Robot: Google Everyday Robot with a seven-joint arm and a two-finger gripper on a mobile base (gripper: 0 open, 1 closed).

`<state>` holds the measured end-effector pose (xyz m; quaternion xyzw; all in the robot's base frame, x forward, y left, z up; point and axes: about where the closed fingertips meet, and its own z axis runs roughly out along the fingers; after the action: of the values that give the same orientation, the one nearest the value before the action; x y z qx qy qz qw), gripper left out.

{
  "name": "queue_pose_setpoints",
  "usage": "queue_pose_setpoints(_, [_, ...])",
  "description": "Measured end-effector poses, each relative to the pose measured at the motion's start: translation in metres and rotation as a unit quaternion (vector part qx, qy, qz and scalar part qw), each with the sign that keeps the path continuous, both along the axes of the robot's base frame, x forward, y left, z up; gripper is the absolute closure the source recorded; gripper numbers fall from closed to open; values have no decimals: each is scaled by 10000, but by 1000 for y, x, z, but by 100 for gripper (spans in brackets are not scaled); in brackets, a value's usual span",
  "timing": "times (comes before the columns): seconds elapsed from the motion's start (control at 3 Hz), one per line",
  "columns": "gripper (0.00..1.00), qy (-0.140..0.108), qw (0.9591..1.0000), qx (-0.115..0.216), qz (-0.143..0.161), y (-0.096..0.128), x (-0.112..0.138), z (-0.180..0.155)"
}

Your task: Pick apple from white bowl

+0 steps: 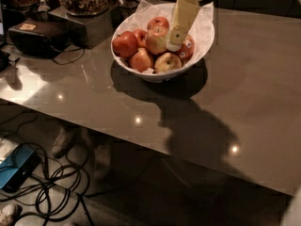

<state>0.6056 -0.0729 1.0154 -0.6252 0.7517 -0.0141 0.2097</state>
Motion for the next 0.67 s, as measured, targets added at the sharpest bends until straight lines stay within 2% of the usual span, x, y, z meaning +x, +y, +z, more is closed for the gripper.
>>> queue_pose_setpoints(0.33, [0, 231, 9989, 296, -278, 4, 22, -9])
queue_pose_setpoints(0.67, [1, 462, 9961, 534, -530, 5, 39, -19])
